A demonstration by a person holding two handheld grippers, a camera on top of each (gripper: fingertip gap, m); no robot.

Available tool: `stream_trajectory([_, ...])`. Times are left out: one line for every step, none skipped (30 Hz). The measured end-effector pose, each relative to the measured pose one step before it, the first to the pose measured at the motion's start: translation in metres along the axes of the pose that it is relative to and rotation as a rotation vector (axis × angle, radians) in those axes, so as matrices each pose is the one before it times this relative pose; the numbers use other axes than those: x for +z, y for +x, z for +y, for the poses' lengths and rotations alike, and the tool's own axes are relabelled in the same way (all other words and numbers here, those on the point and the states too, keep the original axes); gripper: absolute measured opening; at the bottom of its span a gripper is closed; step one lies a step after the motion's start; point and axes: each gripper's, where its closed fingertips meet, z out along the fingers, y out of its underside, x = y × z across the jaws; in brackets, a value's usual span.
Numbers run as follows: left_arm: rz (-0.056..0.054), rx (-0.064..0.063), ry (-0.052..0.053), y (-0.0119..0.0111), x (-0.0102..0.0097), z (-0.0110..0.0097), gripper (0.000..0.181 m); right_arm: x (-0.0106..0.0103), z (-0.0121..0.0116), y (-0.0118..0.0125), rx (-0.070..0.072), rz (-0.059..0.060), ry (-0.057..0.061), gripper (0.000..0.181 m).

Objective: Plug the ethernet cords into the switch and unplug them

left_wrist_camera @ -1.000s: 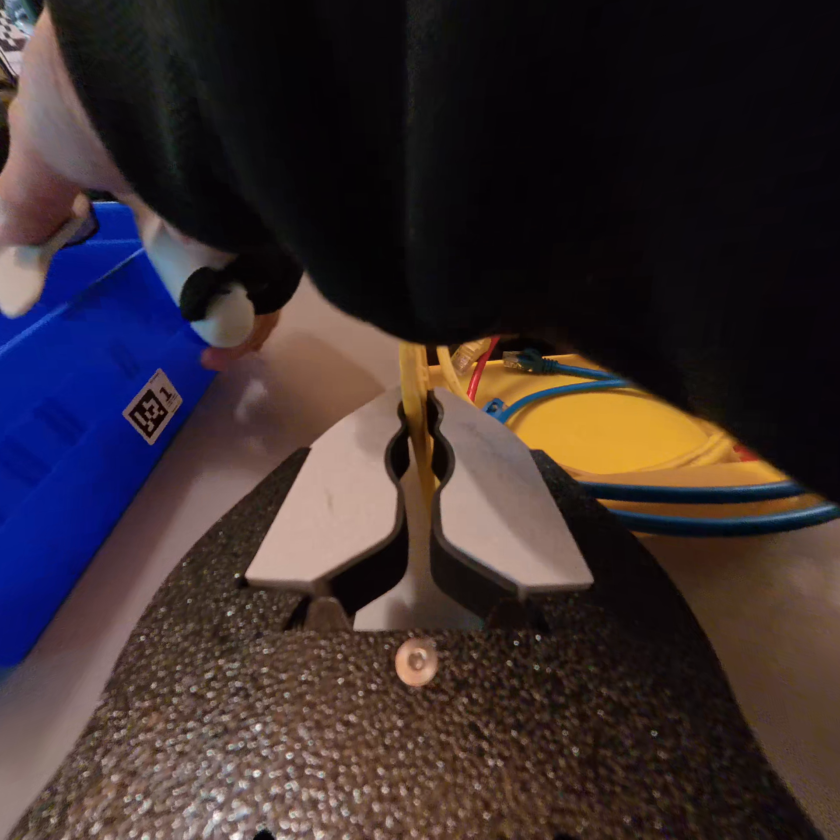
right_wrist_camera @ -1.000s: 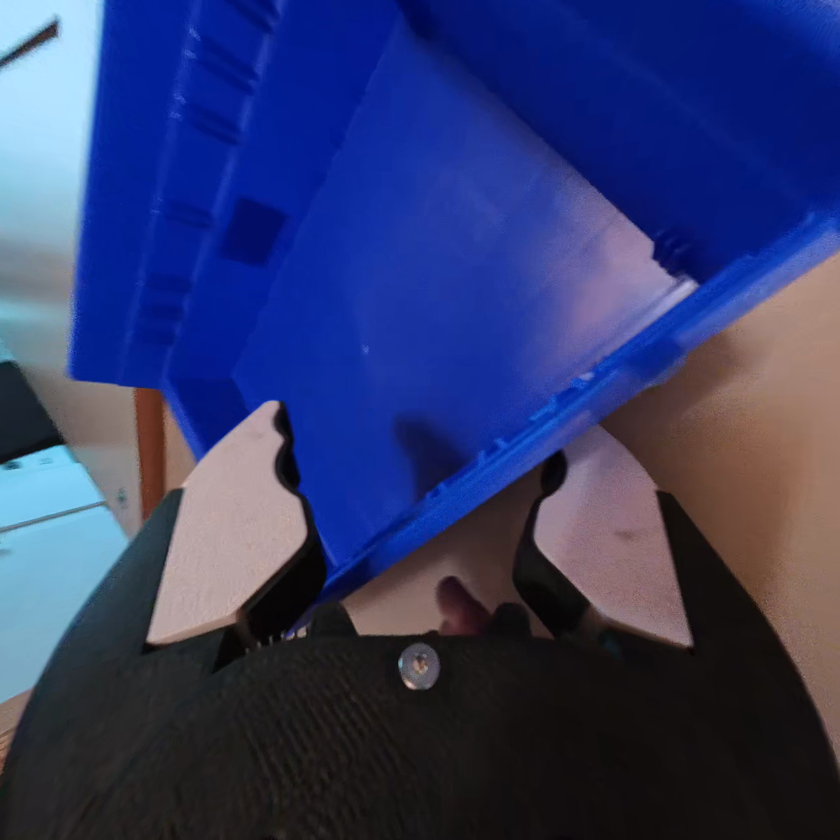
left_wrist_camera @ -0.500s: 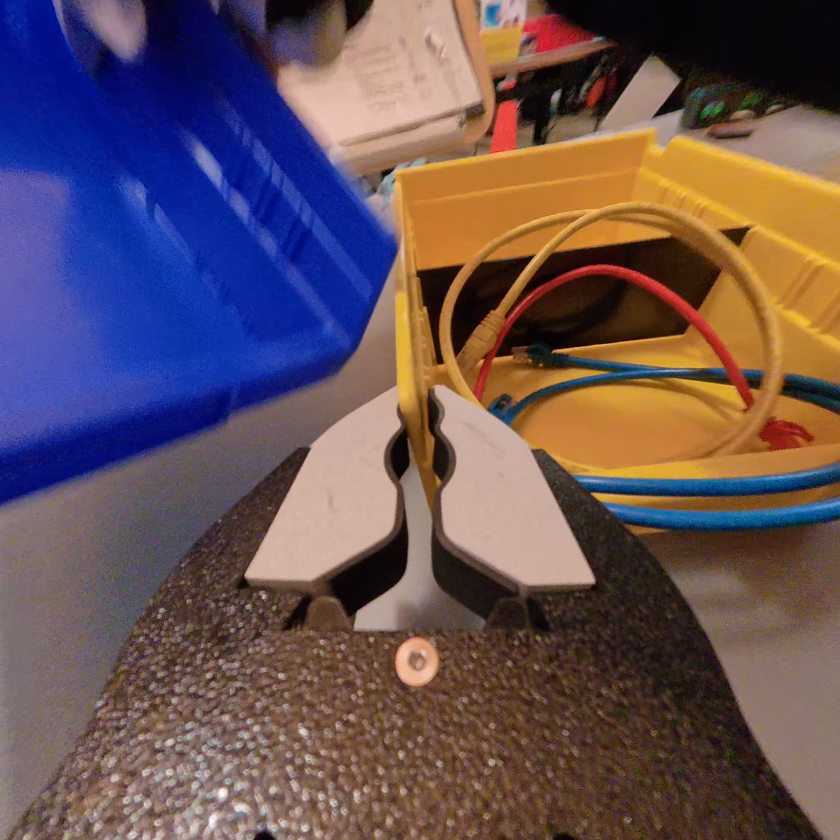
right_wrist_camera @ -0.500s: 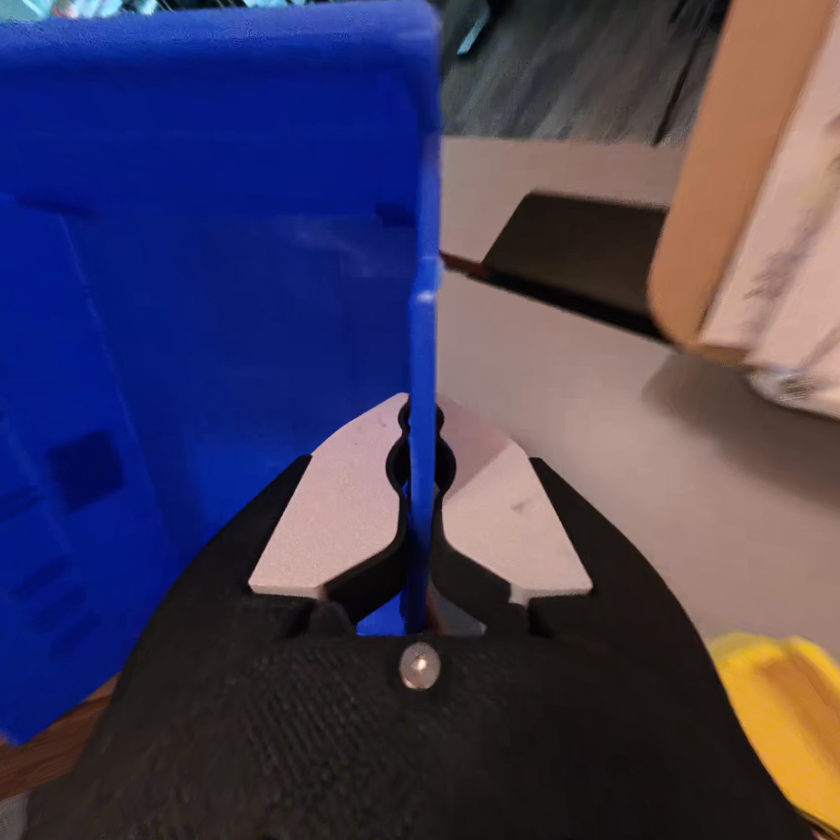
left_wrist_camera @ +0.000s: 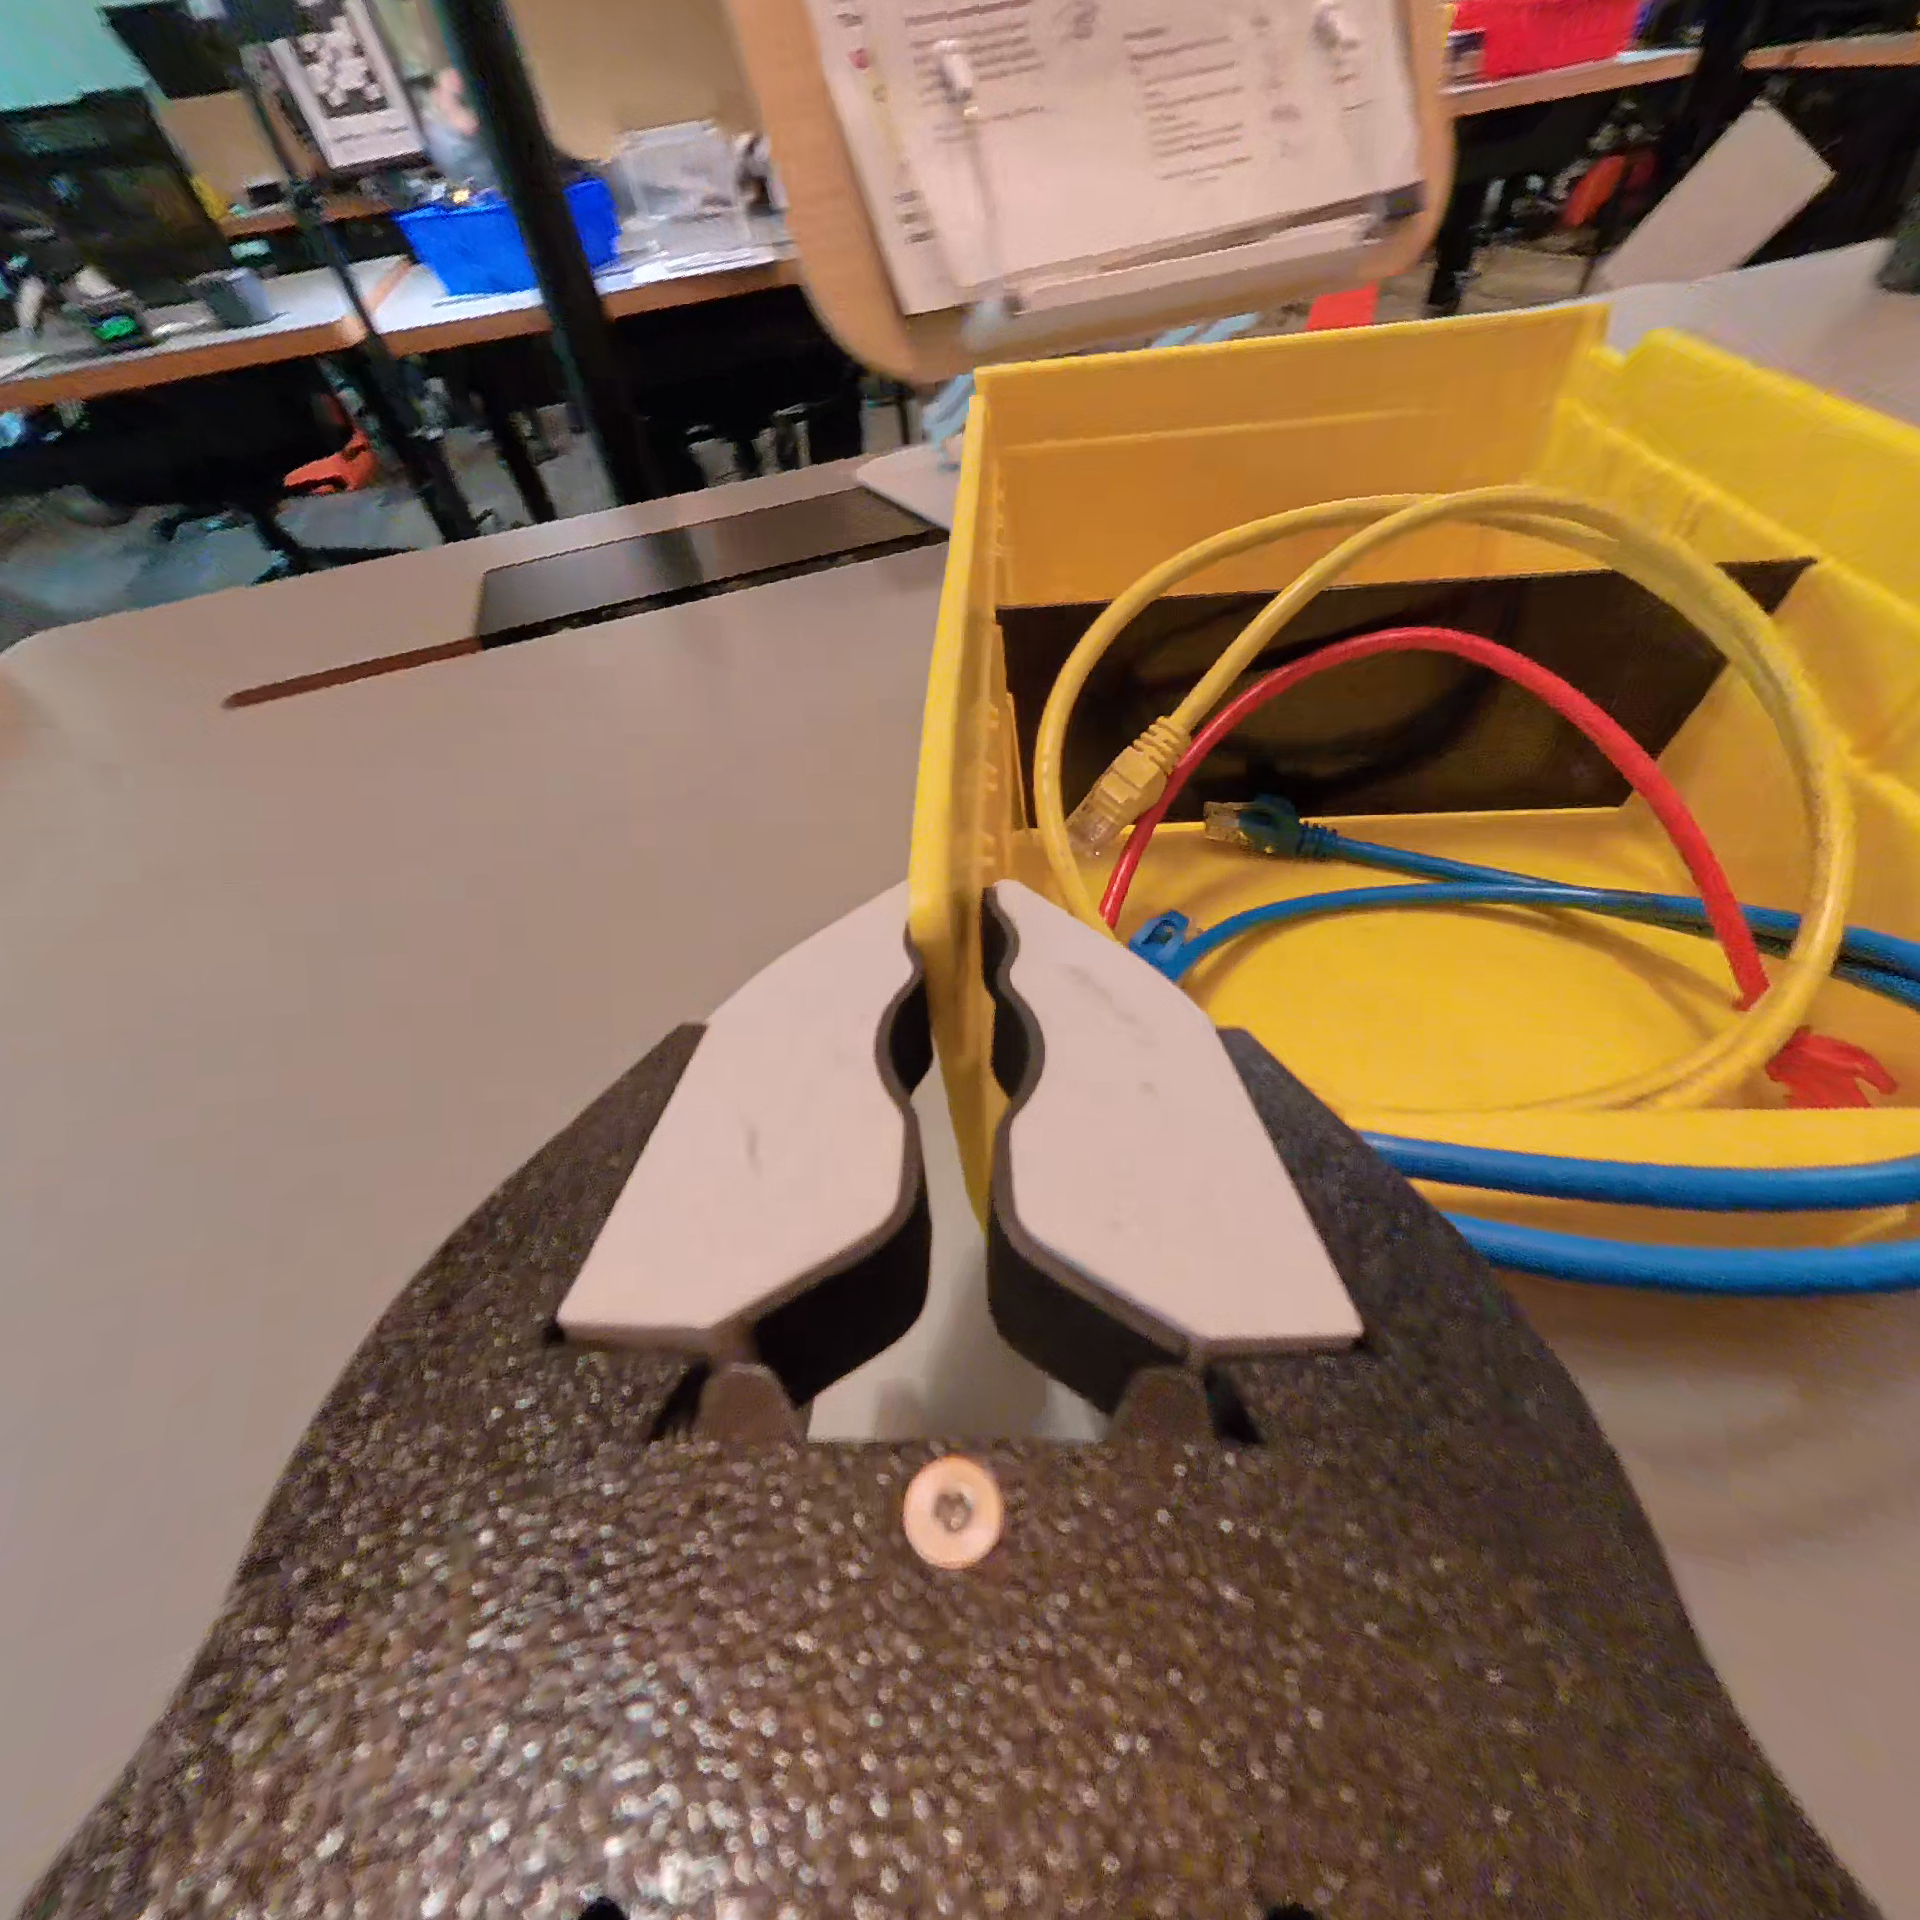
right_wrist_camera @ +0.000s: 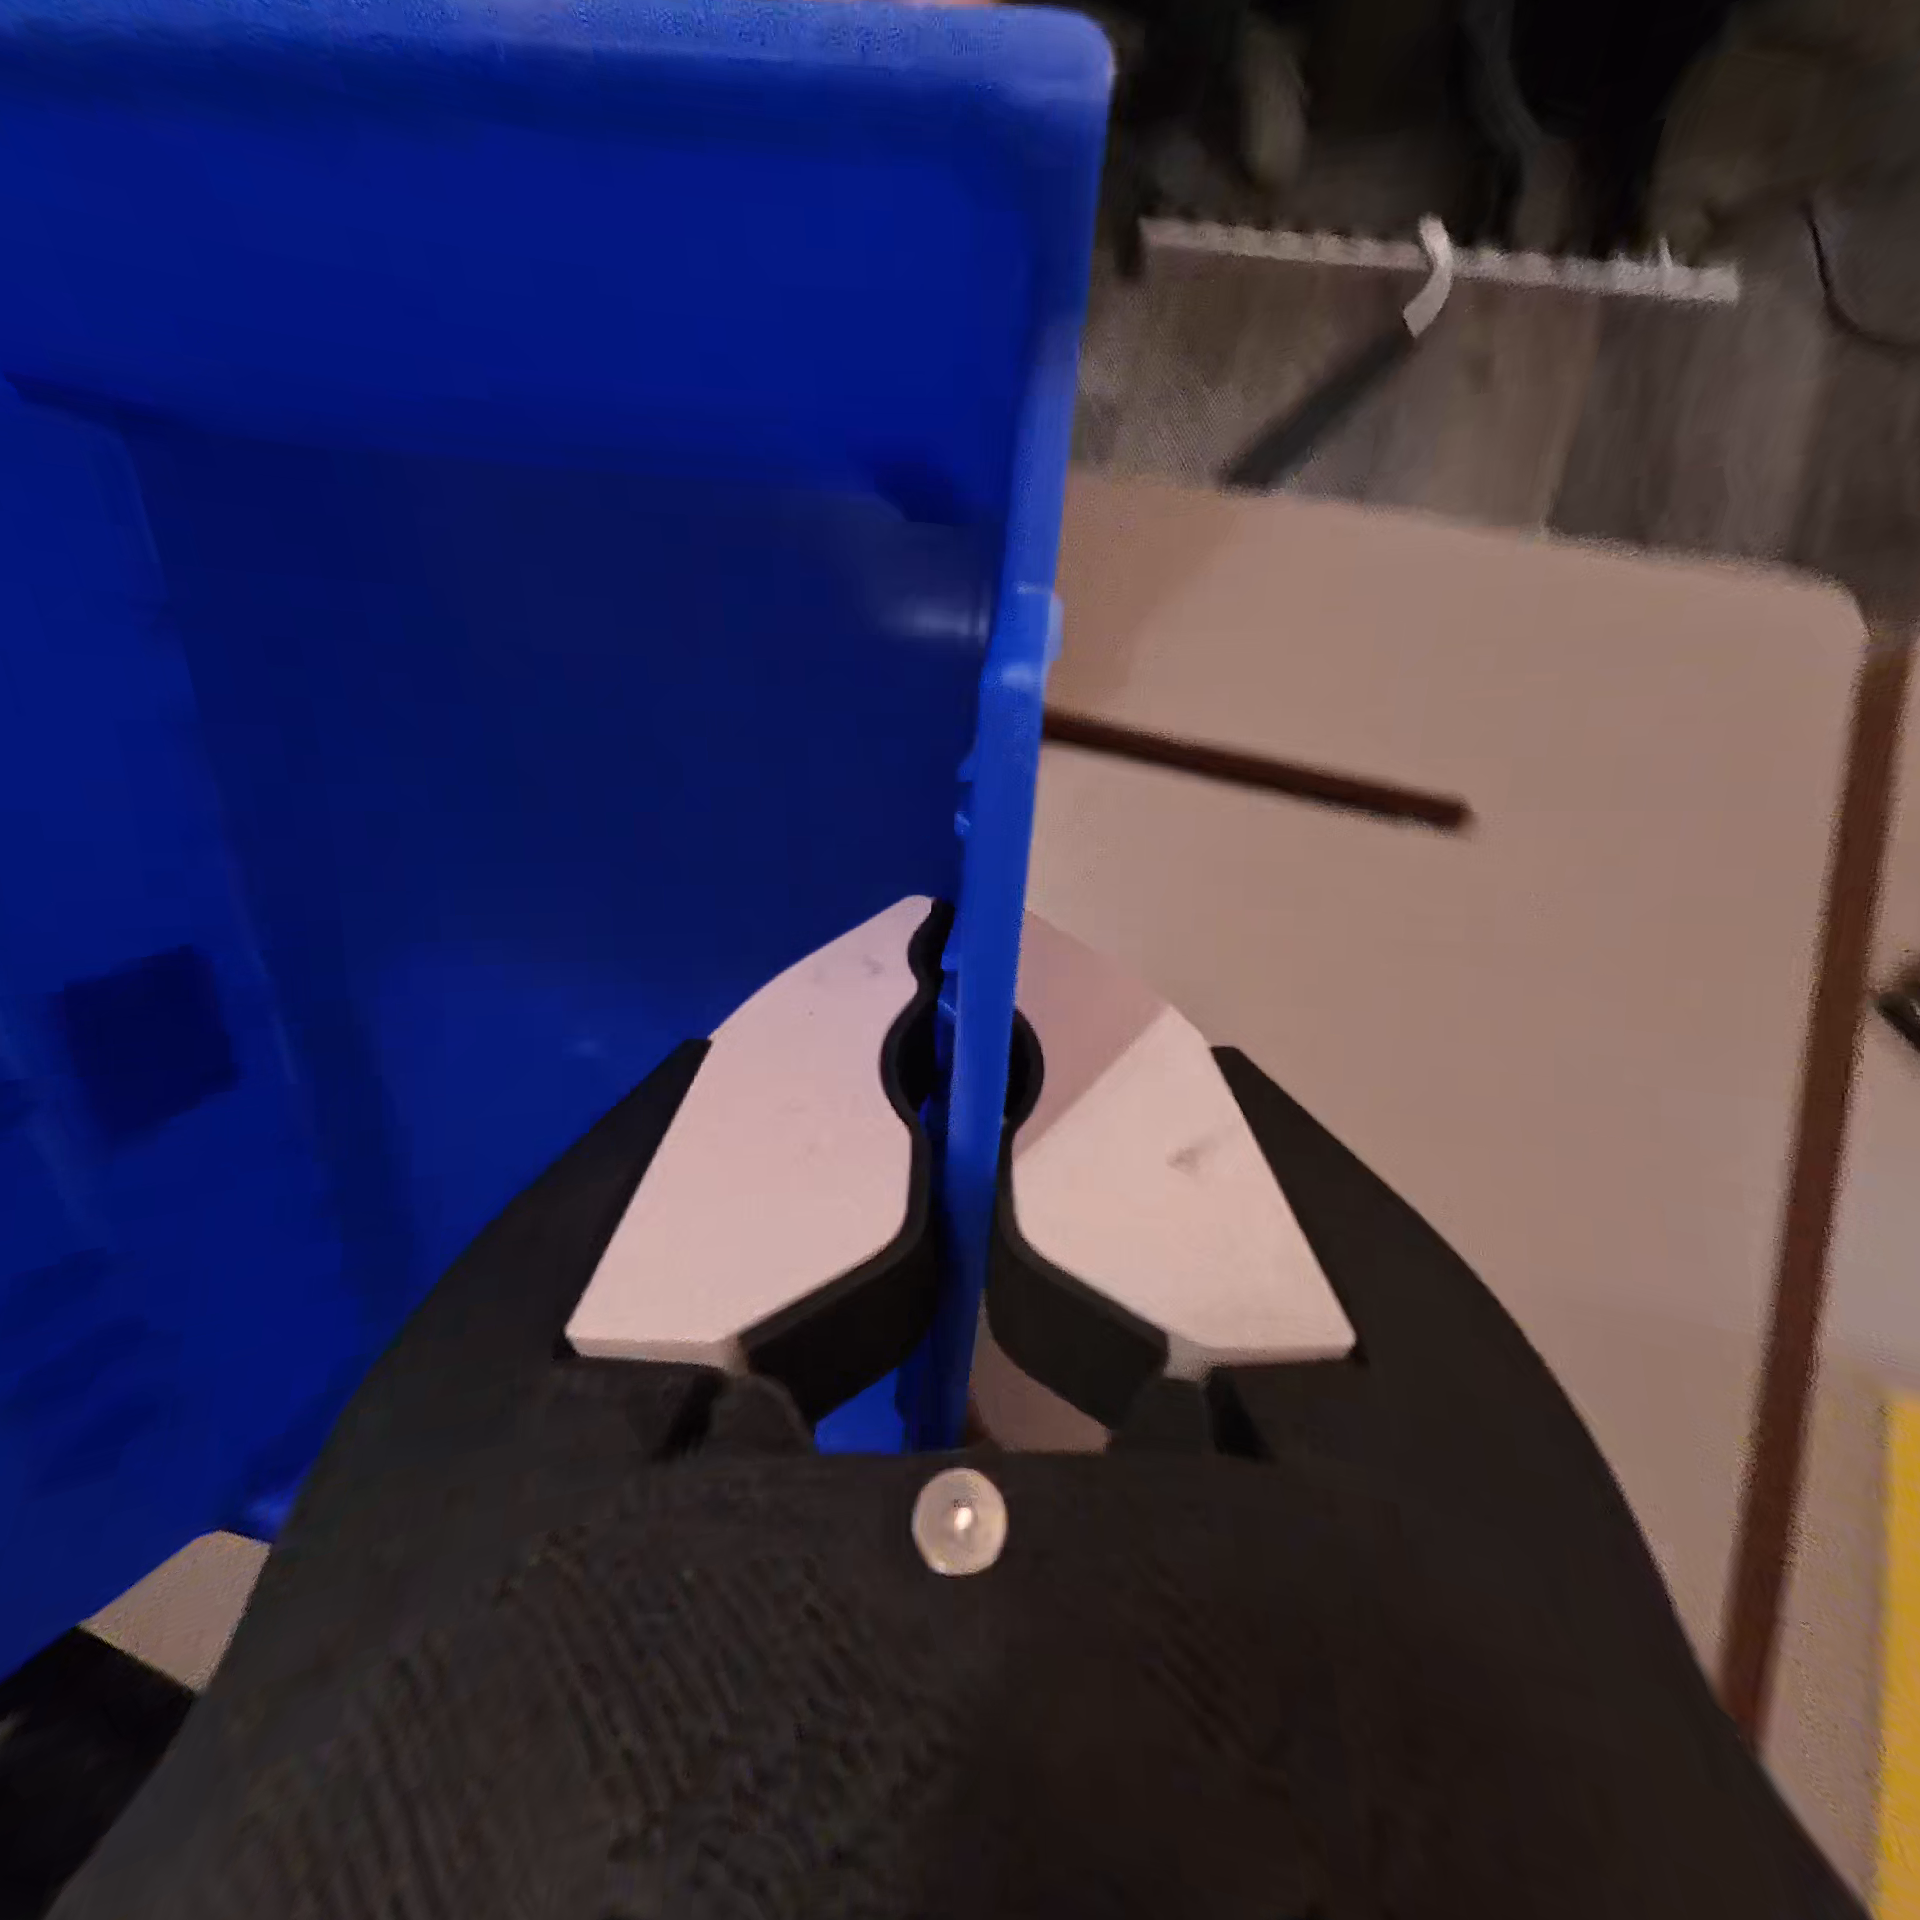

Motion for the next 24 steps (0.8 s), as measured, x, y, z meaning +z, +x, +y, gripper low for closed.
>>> stream_trajectory([-0.0266, -0.0197, -0.0032, -0.01507, -0.00169, 0.00183, 0.005, 0.00120, 0.02538, 0.03171, 0.0328, 0.0306, -0.0433, 0.004])
stream_trajectory([-0.0206, -0.0231, -0.0010, -0.01531, -0.00126, 0.00161, 0.005, 0.00356, 0.02474, 0.02945, 0.0301, 0.0273, -0.0362, 0.003])
stream_trajectory([-0.0166, -0.0255, -0.0040, -0.01538, -0.00096, 0.00123, 0.004, 0.00636, 0.02388, 0.02708, 0.0336, 0.0233, -0.0317, 0.004])
stream_trajectory([-0.0122, -0.0117, -0.0115, -0.01523, -0.00094, 0.00099, 0.004, 0.00861, 0.02299, 0.02441, 0.0352, 0.0173, -0.0366, 0.004])
stream_trajectory([-0.0101, 0.0034, -0.0131, -0.01571, -0.00040, 0.00025, 0.004, 0.01053, 0.02178, 0.02158, 0.0354, 0.0130, -0.0420, 0.004])
stream_trajectory([-0.0268, 0.0033, -0.0120, -0.01851, 0.00041, 0.00007, 0.004, 0.01134, 0.01851, 0.01712, 0.0371, -0.0015, -0.0375, 0.005])
stream_trajectory([-0.0364, -0.0071, -0.0106, -0.02005, 0.00129, 0.00039, 0.005, 0.01145, 0.01474, 0.01303, 0.0275, -0.0083, -0.0309, 0.006])
stream_trajectory([-0.0164, -0.0218, -0.0081, -0.01804, 0.00212, -0.00040, 0.005, 0.01053, 0.01051, 0.01017, 0.0202, -0.0081, -0.0209, 0.007])
stream_trajectory([0.0012, -0.0238, -0.0125, -0.01536, 0.00297, -0.00025, 0.005, 0.00937, 0.00691, 0.00842, 0.0170, -0.0028, -0.0144, 0.008])
stream_trajectory([-0.0017, -0.0156, -0.0166, -0.01478, 0.00353, 0.00045, 0.005, 0.00817, 0.00374, 0.00581, 0.0112, -0.0041, -0.0095, 0.008])
stream_trajectory([-0.0170, -0.0131, -0.0135, -0.01465, 0.00316, 0.00007, 0.005, 0.00619, 0.00173, 0.00297, 0.0077, -0.0085, -0.0170, 0.009])
stream_trajectory([-0.0194, -0.0058, -0.0067, -0.01275, 0.00205, -0.00153, 0.005, 0.00544, 0.00163, 0.00326, -0.0036, 0.0087, -0.0280, 0.009])
stream_trajectory([-0.0189, -0.0047, -0.0104, -0.01113, 0.00149, -0.00116, 0.005, 0.00442, -0.00096, 0.00111, -0.0099, 0.0007, -0.0189, 0.009])
stream_trajectory([-0.0202, -0.0059, -0.0082, -0.00990, 0.00116, -0.00104, 0.005, 0.00410, -0.00253, 0.00089, -0.0126, 0.0033, -0.0153, 0.009])
stream_trajectory([-0.0191, -0.0075, -0.0066, -0.00883, 0.00100, -0.00039, 0.005, 0.00353, -0.00398, 0.00106, -0.0082, 0.0089, -0.0099, 0.009])
stream_trajectory([-0.0197, -0.0116, -0.0056, -0.00806, 0.00082, 0.00044, 0.005, 0.00349, -0.00416, 0.00096, -0.0130, 0.0134, -0.0111, 0.010])
stream_trajectory([-0.0164, -0.0174, -0.0004, -0.00684, 0.00061, 0.00042, 0.005, 0.00384, -0.00432, 0.00167, -0.0180, 0.0209, -0.0120, 0.010])
stream_trajectory([-0.0068, -0.0194, 0.0004, -0.00470, -0.00002, 0.00054, 0.005, 0.00406, -0.00441, 0.00333, -0.0213, 0.0346, -0.0108, 0.008])
stream_trajectory([0.0006, -0.0166, -0.0004, -0.00299, -0.00035, 0.00091, 0.004, 0.00377, -0.00612, 0.00181, -0.0162, 0.0230, 0.0023, 0.007])
stream_trajectory([0.0006, -0.0111, 0.0012, -0.00198, -0.00036, 0.00098, 0.003, 0.00388, -0.00721, -0.00094, -0.0095, 0.0024, 0.0099, 0.007])
stream_trajectory([0.0008, -0.0021, 0.0065, -0.00089, -0.00048, -0.00009, 0.003, 0.00479, -0.00598, -0.00144, -0.0140, 0.0019, 0.0029, 0.007])
stream_trajectory([-0.0045, 0.0061, -0.0011, -0.00031, -0.00066, 0.00020, 0.003, 0.00450, -0.00664, -0.00231, -0.0281, -0.0012, 0.0065, 0.008])
stream_trajectory([-0.0063, 0.0160, -0.0091, -0.00009, -0.00063, 0.00050, 0.003, 0.00287, -0.00929, -0.00110, -0.0429, 0.0091, 0.0263, 0.009])
stream_trajectory([-0.0036, 0.0141, -0.0123, -0.00003, -0.00033, 0.00042, 0.003, 0.00142, -0.01194, 0.00023, -0.0349, 0.0176, 0.0414, 0.008])
